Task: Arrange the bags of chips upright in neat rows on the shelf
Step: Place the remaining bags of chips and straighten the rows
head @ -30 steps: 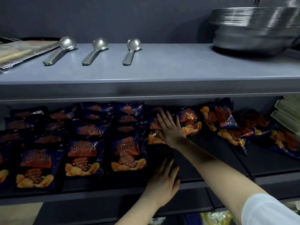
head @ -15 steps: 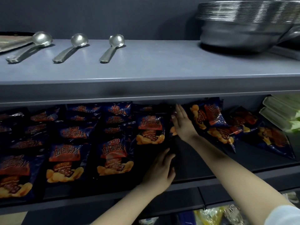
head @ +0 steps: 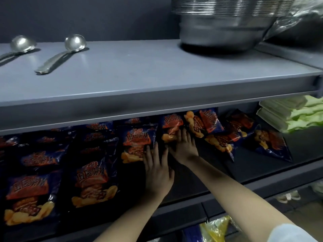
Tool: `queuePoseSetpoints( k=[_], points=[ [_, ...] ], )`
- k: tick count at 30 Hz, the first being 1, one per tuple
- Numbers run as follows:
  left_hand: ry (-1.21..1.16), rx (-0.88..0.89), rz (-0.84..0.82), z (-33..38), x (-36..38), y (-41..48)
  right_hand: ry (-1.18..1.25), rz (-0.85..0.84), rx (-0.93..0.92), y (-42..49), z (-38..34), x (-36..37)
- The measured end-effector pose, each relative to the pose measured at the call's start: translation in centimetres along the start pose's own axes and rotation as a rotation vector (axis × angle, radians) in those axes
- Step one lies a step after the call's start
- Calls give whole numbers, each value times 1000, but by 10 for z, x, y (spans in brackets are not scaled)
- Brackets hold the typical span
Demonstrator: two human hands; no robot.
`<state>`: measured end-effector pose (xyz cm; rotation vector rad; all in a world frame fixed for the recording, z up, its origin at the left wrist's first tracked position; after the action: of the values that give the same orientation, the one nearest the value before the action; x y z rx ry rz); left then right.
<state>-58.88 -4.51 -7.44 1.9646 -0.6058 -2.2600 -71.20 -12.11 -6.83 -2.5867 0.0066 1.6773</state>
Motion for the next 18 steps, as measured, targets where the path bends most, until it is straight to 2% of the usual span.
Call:
queuePoseSetpoints(
  k=[4,10,15,18],
  points=[
    [28,-37,-18,-2,5,1,-37,74,64,5,-10,2],
    [4,-42,-13,-3,6,2,-208,217,-22,3,-2,-17],
    [28,-42,-7,-3,7,2,-268,220,-6,-8,12,-25],
    [21,-31,-18,-2,7,2,-216,206,10,-11,12,-27]
  ],
)
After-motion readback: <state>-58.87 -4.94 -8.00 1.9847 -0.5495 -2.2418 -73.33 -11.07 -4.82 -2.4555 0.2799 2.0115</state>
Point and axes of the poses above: each hand's wrist, its own y-axis towards the middle knuckle, its own x-axis out of the palm, z = x × y, the point moved 5 cm from there along y, towards the middle knuckle, and after that the axes turned 9 degrees about y, right-handed, at the moved point
